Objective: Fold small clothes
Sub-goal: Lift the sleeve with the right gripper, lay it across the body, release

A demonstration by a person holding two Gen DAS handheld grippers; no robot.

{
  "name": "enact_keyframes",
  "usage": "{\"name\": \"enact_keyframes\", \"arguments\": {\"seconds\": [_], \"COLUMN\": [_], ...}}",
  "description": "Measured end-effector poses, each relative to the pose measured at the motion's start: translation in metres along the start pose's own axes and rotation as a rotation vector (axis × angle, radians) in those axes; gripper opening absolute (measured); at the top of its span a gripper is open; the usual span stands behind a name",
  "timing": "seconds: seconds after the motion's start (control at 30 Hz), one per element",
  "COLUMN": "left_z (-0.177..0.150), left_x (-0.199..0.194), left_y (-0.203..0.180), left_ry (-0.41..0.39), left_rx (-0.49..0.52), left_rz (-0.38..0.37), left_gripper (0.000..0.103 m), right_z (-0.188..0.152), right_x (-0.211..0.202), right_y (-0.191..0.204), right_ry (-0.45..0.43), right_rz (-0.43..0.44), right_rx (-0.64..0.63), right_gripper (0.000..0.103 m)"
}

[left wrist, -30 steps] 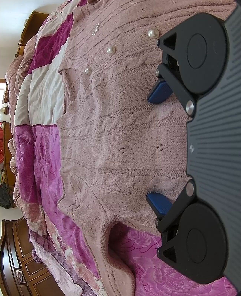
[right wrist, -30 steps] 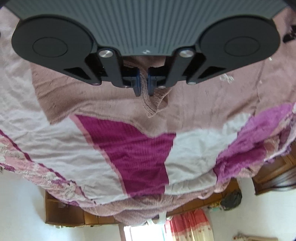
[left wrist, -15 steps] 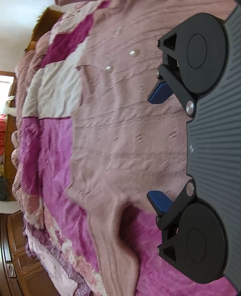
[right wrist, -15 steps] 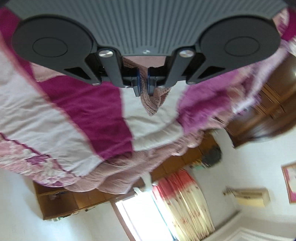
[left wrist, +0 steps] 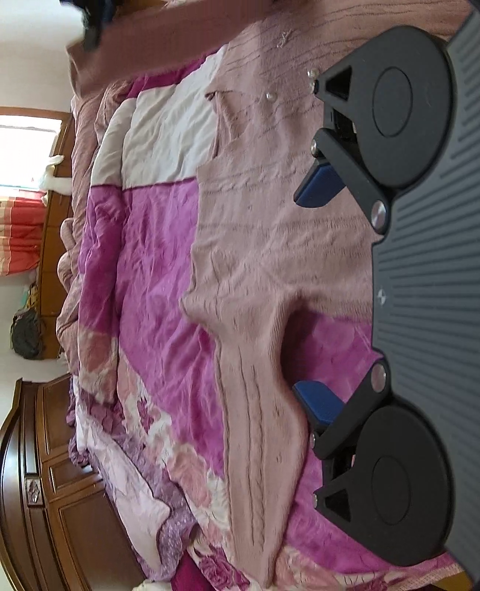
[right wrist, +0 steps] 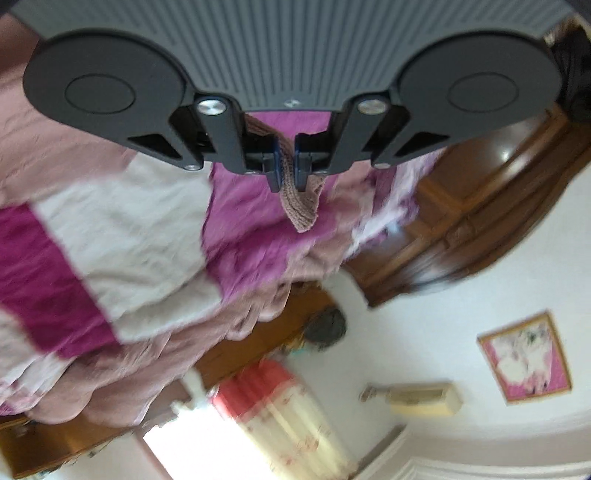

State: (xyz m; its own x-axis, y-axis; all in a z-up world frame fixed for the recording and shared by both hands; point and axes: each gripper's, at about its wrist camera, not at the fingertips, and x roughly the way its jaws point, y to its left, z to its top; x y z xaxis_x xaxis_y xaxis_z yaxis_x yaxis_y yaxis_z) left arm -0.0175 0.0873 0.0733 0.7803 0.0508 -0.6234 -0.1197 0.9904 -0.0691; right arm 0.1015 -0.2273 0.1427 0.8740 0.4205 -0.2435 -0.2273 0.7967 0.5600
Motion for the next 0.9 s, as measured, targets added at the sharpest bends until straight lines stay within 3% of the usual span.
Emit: {"name": "enact_keyframes", "arguments": {"seconds": [0.23,0.4,0.57,0.67,0.8,0.9], "left_z": [-0.008,-0.008,-0.008,-0.008,-0.008,-0.007], "left_x": [-0.003,-0.005,-0.008,-0.006,-0.005,-0.006], "left_y": [0.017,0.026,0.032,0.034,0.033,0.032], "left_ry": [0.014,0.008,-0.013,-0.010,-0.005,-0.014], "left_rx": [-0.004,-0.023,-0.033,-0.048,-0.047,-0.043], "left_rz": [0.042,0.054,0.072,0.077,0.079,0.075], "left_gripper": [0.103,0.103,0.103,0.103,0.103,0.103], "right_z": [-0.063,-0.080,-0.087,-0.097,-0.116,-0.124], "right_x": [0.048,0.055,0.056,0.069,0.086,0.086], "right_y": [0.012,0.025,0.044,0.042,0.036,0.036], "right_ry": [0.162,0.189,0.205,0.256,0.394,0.434], "right_rz": [0.021,0.074,0.147,0.148,0.131,0.102], "right_rx": [0.034,0.054,-0.011,-0.003,-0.004,-0.022], "right_gripper": [0.010,0.010,0.010,0.011,0.013,0.017]}}
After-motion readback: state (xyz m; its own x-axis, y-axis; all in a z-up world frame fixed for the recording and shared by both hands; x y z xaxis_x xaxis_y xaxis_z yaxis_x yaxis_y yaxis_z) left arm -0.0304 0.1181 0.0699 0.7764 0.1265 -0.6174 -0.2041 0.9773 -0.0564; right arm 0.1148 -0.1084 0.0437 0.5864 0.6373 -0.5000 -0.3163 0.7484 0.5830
